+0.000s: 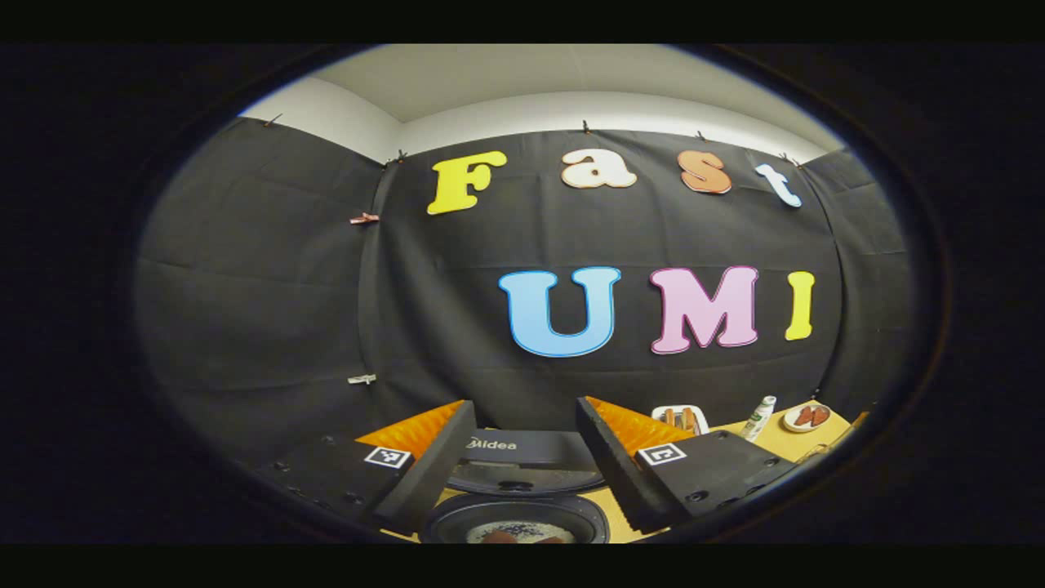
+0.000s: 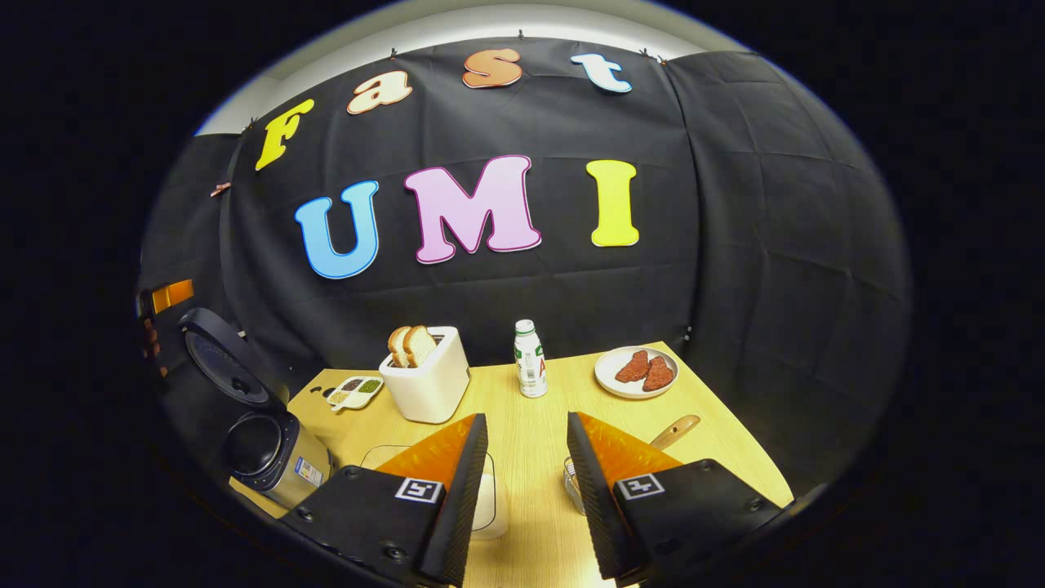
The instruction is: Close the left gripper, press the button to open the rice cooker; take a wooden spoon from the chopstick holder with the right hand, scoop a spoonful of rice and pour it into the rice cooker, then put the wooden spoon back into the chopstick holder.
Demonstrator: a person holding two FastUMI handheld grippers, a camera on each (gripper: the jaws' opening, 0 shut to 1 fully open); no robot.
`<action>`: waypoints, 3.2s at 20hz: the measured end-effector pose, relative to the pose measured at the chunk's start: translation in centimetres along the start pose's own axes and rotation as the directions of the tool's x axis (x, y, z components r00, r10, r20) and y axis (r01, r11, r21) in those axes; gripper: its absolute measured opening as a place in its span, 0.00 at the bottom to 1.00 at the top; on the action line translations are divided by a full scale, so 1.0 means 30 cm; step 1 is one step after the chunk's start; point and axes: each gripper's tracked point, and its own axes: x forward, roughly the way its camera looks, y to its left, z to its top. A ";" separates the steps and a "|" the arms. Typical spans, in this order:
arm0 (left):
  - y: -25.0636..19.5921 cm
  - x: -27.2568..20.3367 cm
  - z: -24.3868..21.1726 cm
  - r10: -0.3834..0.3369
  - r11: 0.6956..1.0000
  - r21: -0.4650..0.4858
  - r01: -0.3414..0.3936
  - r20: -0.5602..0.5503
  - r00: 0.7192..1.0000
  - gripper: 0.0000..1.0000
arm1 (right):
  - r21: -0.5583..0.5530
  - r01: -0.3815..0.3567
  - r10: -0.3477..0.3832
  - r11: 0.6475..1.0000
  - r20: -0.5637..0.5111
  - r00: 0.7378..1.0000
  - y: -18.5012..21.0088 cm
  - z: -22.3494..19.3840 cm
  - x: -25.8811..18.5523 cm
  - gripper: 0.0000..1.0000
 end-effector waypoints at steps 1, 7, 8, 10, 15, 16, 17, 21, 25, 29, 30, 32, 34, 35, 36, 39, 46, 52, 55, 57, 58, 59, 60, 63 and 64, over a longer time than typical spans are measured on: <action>0.005 0.016 -0.004 -0.003 1.000 -0.005 0.003 -0.005 1.000 0.86 | 0.000 -0.001 0.001 1.000 0.006 1.000 0.003 0.006 -0.004 0.62; 0.034 0.109 -0.051 -0.016 0.999 0.044 0.018 -0.051 0.999 0.86 | -0.004 -0.014 0.014 1.000 0.006 1.000 0.024 0.003 -0.017 0.63; 0.038 0.124 -0.059 -0.017 0.999 0.040 0.020 -0.064 0.998 0.86 | -0.010 -0.019 0.019 1.000 0.003 1.000 0.031 0.002 -0.019 0.63; 0.029 0.137 -0.072 -0.036 0.999 0.010 0.037 -0.091 0.995 0.85 | -0.024 -0.023 0.023 0.999 0.001 1.000 0.034 -0.003 -0.019 0.63; 0.033 0.122 -0.094 -0.043 0.999 0.016 0.045 -0.113 0.993 0.89 | -0.024 -0.038 0.038 0.999 -0.003 0.999 0.061 -0.003 -0.020 0.63; 0.031 0.116 -0.098 -0.045 0.999 0.017 0.047 -0.114 0.992 0.90 | -0.025 -0.043 0.043 0.999 0.000 0.999 0.066 0.001 -0.021 0.63; 0.033 0.109 -0.103 -0.041 0.999 0.020 0.044 -0.114 0.993 0.89 | -0.025 -0.047 0.047 0.999 0.001 0.999 0.073 0.002 -0.021 0.64; 0.034 0.059 -0.117 -0.034 0.999 0.018 0.036 -0.105 0.994 0.90 | -0.030 -0.067 0.067 0.997 0.002 0.998 0.099 0.005 -0.024 0.63; 0.039 -0.016 -0.149 -0.025 1.000 -0.002 0.025 -0.111 0.993 0.90 | -0.041 -0.091 0.091 0.995 -0.003 0.996 0.124 0.002 -0.023 0.63; 0.040 -0.102 -0.189 -0.016 0.999 -0.035 0.012 -0.111 0.994 0.90 | -0.046 -0.109 0.108 0.993 -0.013 0.994 0.146 -0.007 -0.021 0.63; 0.041 -0.121 -0.207 -0.011 0.999 -0.033 0.007 -0.116 0.993 0.90 | -0.049 -0.113 0.113 0.992 -0.014 0.994 0.152 -0.007 -0.019 0.63; 0.040 -0.153 -0.230 0.000 1.000 -0.016 -0.002 -0.117 0.993 0.90 | -0.057 -0.123 0.122 0.991 -0.018 0.992 0.167 -0.012 -0.020 0.64; 0.041 -0.179 -0.258 0.014 1.000 0.004 -0.014 -0.127 0.992 0.90 | -0.056 -0.132 0.131 0.990 -0.024 0.991 0.181 -0.018 -0.021 0.63; 0.042 -0.193 -0.268 0.019 1.000 -0.001 -0.019 -0.130 0.991 0.90 | -0.054 -0.135 0.134 0.989 -0.026 0.991 0.188 -0.022 -0.022 0.63; 0.043 -0.209 -0.283 0.022 1.000 -0.009 -0.024 -0.133 0.991 0.90 | -0.053 -0.140 0.139 0.989 -0.027 0.990 0.199 -0.025 -0.024 0.64; 0.035 -0.255 -0.325 0.016 1.000 0.000 -0.016 -0.145 0.989 0.89 | -0.065 -0.155 0.153 0.986 -0.037 0.988 0.222 -0.040 -0.026 0.64; 0.037 -0.338 -0.425 0.006 1.000 -0.008 -0.008 -0.172 0.985 0.91 | -0.077 -0.175 0.171 0.982 -0.060 0.984 0.258 -0.071 -0.031 0.64; 0.035 -0.408 -0.545 0.020 1.000 0.009 -0.018 -0.210 0.977 0.90 | -0.080 -0.179 0.174 0.981 -0.074 0.982 0.274 -0.092 -0.037 0.58; 0.040 -0.423 -0.587 0.027 1.000 0.004 -0.027 -0.215 0.976 0.91 | -0.087 -0.185 0.178 0.979 -0.082 0.981 0.284 -0.106 -0.040 0.63; 0.037 -0.432 -0.616 0.035 0.999 0.007 -0.034 -0.217 0.976 0.91 | -0.088 -0.189 0.181 0.978 -0.090 0.979 0.291 -0.118 -0.044 0.63; 0.037 -0.437 -0.633 0.039 0.999 0.004 -0.040 -0.221 0.974 0.91 | -0.089 -0.191 0.183 0.978 -0.092 0.979 0.296 -0.124 -0.044 0.64; 0.038 -0.441 -0.650 0.043 0.999 0.005 -0.043 -0.229 0.973 0.89 | -0.089 -0.193 0.184 0.977 -0.097 0.978 0.300 -0.128 -0.045 0.64; 0.037 -0.444 -0.675 0.048 0.999 0.008 -0.047 -0.236 0.970 0.91 | -0.089 -0.194 0.185 0.977 -0.101 0.978 0.301 -0.136 -0.045 0.63; 0.033 -0.458 -0.717 0.056 0.998 0.009 -0.055 -0.240 0.969 0.91 | -0.090 -0.196 0.186 0.976 -0.109 0.976 0.302 -0.148 -0.045 0.64; 0.037 -0.461 -0.727 0.056 0.998 0.005 -0.056 -0.239 0.969 0.91 | -0.091 -0.196 0.185 0.976 -0.111 0.976 0.302 -0.151 -0.045 0.64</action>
